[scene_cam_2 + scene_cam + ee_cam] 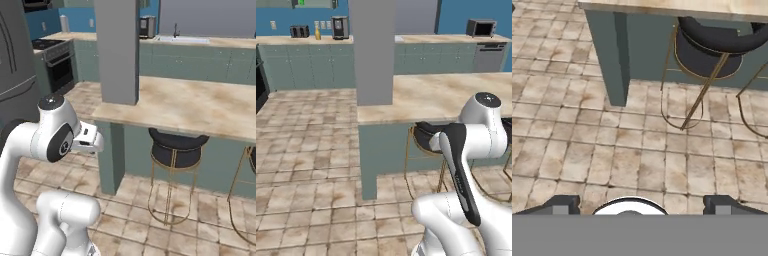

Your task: There is a tray on the dining counter. Grab the cup, mug, and pitcher and place them on the tray. The pitcher may be placed next to the tray if it cannot fit the tray.

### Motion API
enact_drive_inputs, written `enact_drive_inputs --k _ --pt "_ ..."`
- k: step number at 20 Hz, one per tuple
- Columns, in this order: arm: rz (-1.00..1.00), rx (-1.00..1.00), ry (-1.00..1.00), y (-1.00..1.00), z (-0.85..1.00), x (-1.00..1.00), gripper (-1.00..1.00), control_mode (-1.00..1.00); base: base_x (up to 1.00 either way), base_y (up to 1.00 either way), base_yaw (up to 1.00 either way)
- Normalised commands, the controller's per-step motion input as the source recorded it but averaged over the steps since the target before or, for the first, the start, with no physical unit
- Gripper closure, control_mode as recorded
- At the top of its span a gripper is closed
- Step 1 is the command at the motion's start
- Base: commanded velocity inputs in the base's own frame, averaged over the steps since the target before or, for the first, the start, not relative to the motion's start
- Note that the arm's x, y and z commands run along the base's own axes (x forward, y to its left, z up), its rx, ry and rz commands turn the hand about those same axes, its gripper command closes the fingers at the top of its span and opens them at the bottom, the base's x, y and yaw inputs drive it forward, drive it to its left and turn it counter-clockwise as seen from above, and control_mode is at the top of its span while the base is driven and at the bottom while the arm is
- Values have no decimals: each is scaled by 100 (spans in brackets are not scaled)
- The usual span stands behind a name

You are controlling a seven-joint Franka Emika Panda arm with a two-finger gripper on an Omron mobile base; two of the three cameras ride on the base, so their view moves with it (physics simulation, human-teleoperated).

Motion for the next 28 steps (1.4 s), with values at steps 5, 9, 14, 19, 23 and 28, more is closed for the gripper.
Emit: enact_drive_inputs --k 5,9,14,19,23,28 --pt "0 0 0 0 0 0 -100 100 14 100 0" --pt "0 0 0 0 0 0 -100 100 16 100 0" --pt "0 0 0 0 0 0 -100 100 33 100 0" --pt "0 0 0 0 0 0 -100 100 69 100 -2" --pt "0 0 0 0 0 0 -100 100 98 100 -2" --pt "0 0 0 0 0 0 -100 100 100 100 -8"
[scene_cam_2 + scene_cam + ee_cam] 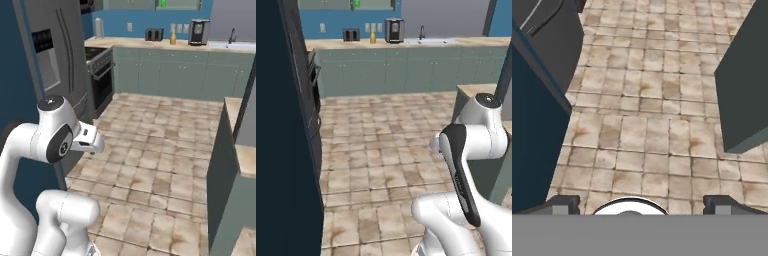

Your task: There is a tray on the dining counter. Grab the cup, mug, and pitcher and place them on the tray. The pitcher may be placed next to the tray if it cannot fit the tray.

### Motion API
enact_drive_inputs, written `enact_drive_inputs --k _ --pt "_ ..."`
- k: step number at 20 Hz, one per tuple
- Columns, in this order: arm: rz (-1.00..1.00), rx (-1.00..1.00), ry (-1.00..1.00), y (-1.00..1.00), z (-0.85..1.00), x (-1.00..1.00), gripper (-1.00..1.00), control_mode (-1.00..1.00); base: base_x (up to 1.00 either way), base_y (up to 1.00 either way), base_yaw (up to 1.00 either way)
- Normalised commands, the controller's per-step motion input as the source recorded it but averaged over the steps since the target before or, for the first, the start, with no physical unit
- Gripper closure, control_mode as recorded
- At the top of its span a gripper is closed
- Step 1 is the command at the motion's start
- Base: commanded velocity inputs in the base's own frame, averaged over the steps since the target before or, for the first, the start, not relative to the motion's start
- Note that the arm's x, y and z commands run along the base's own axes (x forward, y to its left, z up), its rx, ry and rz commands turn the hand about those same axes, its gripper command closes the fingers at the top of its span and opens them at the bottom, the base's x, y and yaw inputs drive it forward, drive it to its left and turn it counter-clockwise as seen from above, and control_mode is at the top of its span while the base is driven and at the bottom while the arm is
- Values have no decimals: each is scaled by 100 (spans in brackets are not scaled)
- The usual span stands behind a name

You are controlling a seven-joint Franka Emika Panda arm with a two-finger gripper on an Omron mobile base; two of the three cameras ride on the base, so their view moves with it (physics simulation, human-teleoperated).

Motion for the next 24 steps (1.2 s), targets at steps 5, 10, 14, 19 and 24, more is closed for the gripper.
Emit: enact_drive_inputs --k 5,10,14,19,24 --pt "0 0 0 0 0 0 -100 100 100 49 -17" --pt "0 0 0 0 0 0 -100 100 100 -1 -26" --pt "0 0 0 0 0 0 -100 100 100 -5 -26" --pt "0 0 0 0 0 0 -100 100 100 0 -7" --pt "0 0 0 0 0 0 -100 100 100 -3 0"
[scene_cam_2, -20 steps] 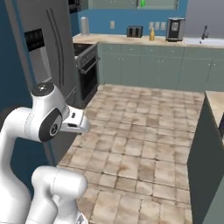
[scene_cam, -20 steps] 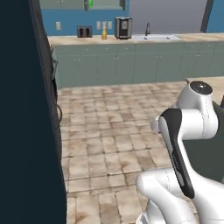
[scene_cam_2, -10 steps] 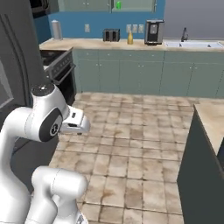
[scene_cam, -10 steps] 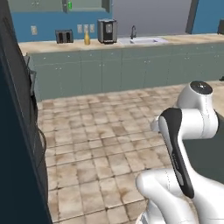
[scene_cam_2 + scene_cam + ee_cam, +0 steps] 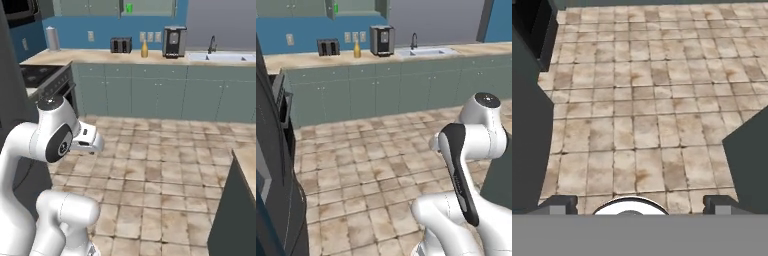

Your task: There is a tray on the dining counter. Grab the cup, mug, and pitcher and place them on the tray. The pitcher may be placed next to the tray if it cannot fit the tray.

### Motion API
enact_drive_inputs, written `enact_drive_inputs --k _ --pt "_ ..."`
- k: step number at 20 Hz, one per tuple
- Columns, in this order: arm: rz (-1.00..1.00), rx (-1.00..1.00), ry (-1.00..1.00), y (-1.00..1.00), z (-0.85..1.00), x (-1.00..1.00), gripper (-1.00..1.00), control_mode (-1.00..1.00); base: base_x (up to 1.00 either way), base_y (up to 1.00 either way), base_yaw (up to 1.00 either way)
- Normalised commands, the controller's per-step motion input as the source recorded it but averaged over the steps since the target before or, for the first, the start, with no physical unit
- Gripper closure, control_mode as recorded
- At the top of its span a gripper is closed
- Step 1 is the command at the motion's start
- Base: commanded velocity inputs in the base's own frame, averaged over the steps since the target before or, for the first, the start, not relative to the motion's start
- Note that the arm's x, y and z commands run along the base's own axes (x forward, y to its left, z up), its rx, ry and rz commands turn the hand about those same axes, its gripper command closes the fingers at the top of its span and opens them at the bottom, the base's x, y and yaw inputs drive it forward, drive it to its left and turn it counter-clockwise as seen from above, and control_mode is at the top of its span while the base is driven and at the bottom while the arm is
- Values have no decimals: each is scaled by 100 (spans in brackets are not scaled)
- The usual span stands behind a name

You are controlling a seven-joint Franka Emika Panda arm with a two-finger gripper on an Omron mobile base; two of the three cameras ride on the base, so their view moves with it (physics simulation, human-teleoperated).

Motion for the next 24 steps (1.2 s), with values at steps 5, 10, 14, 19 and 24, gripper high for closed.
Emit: enact_drive_inputs --k 5,10,14,19,24 --pt "0 0 0 0 0 0 -100 100 100 -35 3" --pt "0 0 0 0 0 0 -100 100 100 -47 3" --pt "0 0 0 0 0 0 -100 100 100 -50 4" --pt "0 0 0 0 0 0 -100 100 100 -38 4" --pt "0 0 0 0 0 0 -100 100 100 -9 6"
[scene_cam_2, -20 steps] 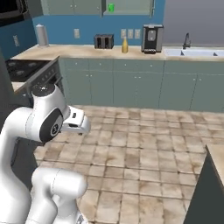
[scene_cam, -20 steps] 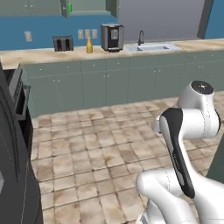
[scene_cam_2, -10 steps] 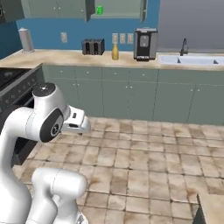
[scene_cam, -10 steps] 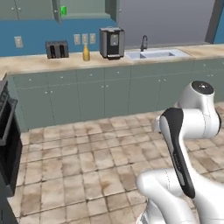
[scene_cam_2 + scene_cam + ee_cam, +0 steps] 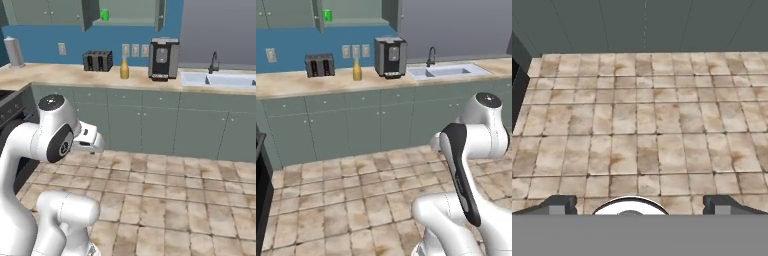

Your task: There is a tray on the dining counter. Grab the cup, mug, and pitcher and place them on the tray. The pitcher may be placed next to the tray if it cannot fit the tray.

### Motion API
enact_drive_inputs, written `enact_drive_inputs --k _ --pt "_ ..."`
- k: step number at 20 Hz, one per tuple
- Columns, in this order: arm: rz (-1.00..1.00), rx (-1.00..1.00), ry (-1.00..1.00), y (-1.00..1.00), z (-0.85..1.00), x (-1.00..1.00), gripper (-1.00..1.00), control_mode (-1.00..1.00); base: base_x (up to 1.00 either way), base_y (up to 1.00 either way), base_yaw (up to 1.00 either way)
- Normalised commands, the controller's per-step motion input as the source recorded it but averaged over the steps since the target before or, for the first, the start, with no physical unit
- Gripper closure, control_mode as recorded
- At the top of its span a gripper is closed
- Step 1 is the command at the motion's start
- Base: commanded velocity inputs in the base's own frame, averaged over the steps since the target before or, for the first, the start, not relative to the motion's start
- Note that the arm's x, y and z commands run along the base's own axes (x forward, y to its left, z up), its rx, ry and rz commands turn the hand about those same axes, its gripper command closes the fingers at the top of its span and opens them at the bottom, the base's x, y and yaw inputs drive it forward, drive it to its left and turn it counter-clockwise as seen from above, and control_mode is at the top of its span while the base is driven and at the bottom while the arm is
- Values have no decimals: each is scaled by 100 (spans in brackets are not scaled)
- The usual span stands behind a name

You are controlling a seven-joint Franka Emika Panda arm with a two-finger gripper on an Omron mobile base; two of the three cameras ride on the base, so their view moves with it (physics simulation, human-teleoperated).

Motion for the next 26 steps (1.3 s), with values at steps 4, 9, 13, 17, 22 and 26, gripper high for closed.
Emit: enact_drive_inputs --k 4,9,13,17,22,26 --pt "0 0 0 0 0 0 -100 100 100 0 10" --pt "0 0 0 0 0 0 -100 100 100 0 11" --pt "0 0 0 0 0 0 -100 100 100 0 11" --pt "0 0 0 0 0 0 -100 100 100 0 8" --pt "0 0 0 0 0 0 -100 100 100 0 5" --pt "0 0 0 0 0 0 -100 100 100 2 3"
